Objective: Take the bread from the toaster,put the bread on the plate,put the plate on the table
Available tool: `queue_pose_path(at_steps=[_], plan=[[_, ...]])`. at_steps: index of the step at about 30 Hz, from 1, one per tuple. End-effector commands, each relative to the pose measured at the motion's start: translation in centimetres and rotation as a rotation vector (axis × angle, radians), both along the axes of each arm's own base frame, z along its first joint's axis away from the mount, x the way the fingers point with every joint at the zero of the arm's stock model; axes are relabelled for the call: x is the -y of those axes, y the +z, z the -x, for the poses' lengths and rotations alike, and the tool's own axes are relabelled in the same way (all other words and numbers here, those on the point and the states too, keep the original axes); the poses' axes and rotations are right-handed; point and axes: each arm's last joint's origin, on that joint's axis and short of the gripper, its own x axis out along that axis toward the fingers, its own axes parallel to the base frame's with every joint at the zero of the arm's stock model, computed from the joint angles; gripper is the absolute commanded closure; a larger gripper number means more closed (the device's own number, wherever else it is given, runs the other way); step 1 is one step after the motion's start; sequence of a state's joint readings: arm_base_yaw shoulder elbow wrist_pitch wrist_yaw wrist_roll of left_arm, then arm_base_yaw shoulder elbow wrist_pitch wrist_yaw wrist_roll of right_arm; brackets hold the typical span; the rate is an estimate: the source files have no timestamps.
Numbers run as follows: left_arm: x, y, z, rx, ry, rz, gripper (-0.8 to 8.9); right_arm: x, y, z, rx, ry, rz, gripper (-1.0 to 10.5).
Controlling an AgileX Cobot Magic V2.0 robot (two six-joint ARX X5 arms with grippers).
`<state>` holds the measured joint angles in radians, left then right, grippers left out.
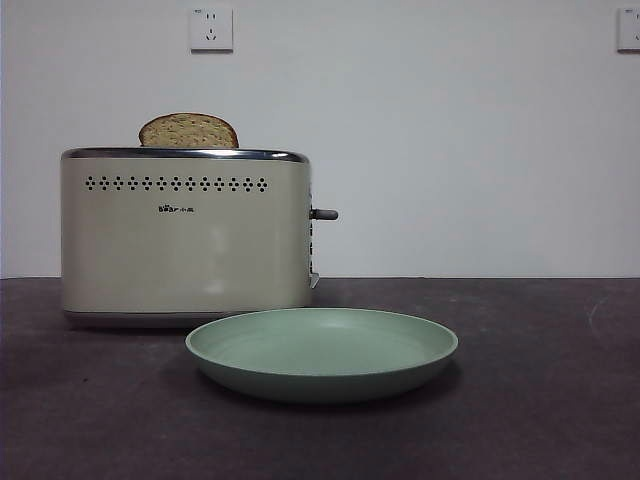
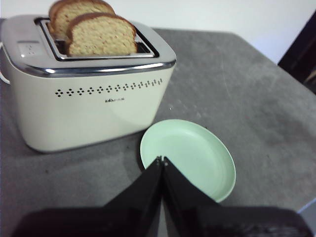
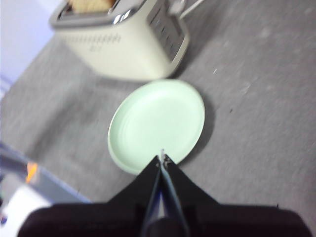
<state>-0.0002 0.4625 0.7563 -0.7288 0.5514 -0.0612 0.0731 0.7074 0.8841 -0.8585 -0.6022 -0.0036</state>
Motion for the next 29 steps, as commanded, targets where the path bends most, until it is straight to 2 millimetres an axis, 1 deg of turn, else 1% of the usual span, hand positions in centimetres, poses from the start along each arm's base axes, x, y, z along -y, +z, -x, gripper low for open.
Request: queue_pose_path(at_steps=[1, 4, 5, 6, 7, 8, 9, 10, 11, 15, 21, 24, 29], plan=[[0.0, 0.7, 0.2, 0.028, -0.025, -0.044, 8.21, -0.2, 0.2, 0.1, 0.019, 0.05, 0.039, 9.6], [0.0, 0.9, 0.1, 0.04, -0.025, -0.046, 8.16, -0.2, 0.2, 0.1, 0.018, 0.049, 0.04, 9.2], [0.0, 0.9, 0.1, 0.04, -0.024, -0.047, 8.1, -0.2, 0.2, 0.1, 0.018, 0.049, 0.04, 8.7], [0.0, 0.9, 0.1, 0.039, -0.021, -0.048, 7.82, -0.2, 0.2, 0.1, 0.018, 0.048, 0.041, 7.8], [0.0, 0.9, 0.1, 0.04, -0.021, -0.048, 6.91, -0.2, 0.2, 0.1, 0.017, 0.047, 0.041, 6.6], [0.0, 1.0, 0.1, 0.041, -0.021, -0.048, 5.71, -0.2, 0.2, 0.1, 0.017, 0.047, 0.041, 5.5], [0.0, 1.0, 0.1, 0.045, -0.02, -0.048, 4.04, -0.2, 0.2, 0.1, 0.017, 0.045, 0.042, 4.2], [0.0, 1.0, 0.1, 0.052, -0.021, -0.05, 2.52, -0.2, 0.2, 0.1, 0.013, 0.04, 0.04, 3.2], [0.0, 1.1, 0.0, 0.06, -0.022, -0.052, 1.84, -0.2, 0.2, 0.1, 0.011, 0.04, 0.038, 2.9], [0.0, 1.2, -0.3, 0.094, -0.034, -0.082, 1.81, -0.2, 0.2, 0.0, 0.007, 0.041, 0.039, 2.9], [0.0, 1.2, -2.0, 0.104, -0.047, -0.107, 1.81, -0.2, 0.1, -0.1, 0.001, 0.041, 0.039, 2.9], [0.0, 1.6, -3.2, 0.146, -0.048, -0.114, 1.81, -0.2, 0.1, -0.1, 0.001, 0.041, 0.039, 2.9], [0.0, 2.4, -6.3, 0.249, -0.054, -0.142, 1.82, -0.2, 0.0, -0.3, -0.008, 0.041, 0.04, 2.9]])
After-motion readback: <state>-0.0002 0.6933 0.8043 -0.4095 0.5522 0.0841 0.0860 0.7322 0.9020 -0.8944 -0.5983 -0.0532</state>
